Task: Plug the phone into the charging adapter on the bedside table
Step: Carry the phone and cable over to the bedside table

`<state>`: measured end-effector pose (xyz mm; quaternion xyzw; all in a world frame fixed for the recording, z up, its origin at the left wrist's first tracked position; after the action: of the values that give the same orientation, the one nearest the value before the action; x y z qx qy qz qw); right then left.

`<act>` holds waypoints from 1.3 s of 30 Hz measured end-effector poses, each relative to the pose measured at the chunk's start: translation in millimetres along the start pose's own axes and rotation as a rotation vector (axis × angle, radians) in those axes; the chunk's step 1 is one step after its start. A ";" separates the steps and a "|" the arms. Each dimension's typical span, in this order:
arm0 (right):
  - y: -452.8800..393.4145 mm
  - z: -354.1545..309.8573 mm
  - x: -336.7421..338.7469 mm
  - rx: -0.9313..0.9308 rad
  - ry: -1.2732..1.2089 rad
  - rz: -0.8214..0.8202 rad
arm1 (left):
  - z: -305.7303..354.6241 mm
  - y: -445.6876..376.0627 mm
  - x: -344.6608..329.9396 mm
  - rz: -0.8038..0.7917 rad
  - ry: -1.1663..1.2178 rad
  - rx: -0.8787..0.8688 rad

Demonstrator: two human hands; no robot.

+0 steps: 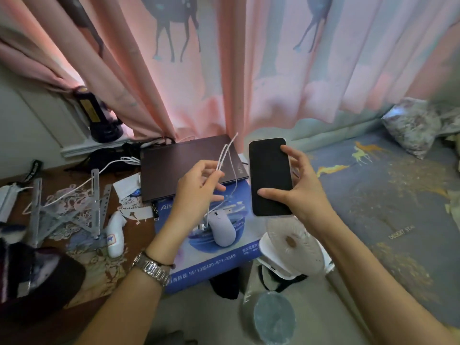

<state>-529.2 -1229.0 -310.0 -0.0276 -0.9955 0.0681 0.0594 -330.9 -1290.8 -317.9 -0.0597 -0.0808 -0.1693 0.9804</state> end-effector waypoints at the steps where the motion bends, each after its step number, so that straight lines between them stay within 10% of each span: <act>1: 5.0 -6.7 11.3 0.016 -0.001 0.016 | 12.7 -2.6 -10.0 -0.003 -0.004 -0.034; 17: 193.2 -58.8 268.3 0.178 0.101 0.309 | 163.0 41.6 -308.2 -0.195 0.092 -0.264; 39: 188.2 57.1 427.1 -0.080 0.072 0.413 | 48.3 -14.1 -488.2 -0.402 0.232 0.144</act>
<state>-950.8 -1023.4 -343.4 -0.2357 -0.9679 0.0384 0.0783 -796.1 -1139.7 -356.5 0.0476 0.0103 -0.3603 0.9316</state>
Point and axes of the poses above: each hand's wrist, its own y-axis away from the middle knuckle, its own x-axis out of the back of the hand, z = x × y, the point moved 4 cm from there along -y, towards the middle knuckle, and after that the axes turned 11 degrees about -z, right-handed, at the moved point
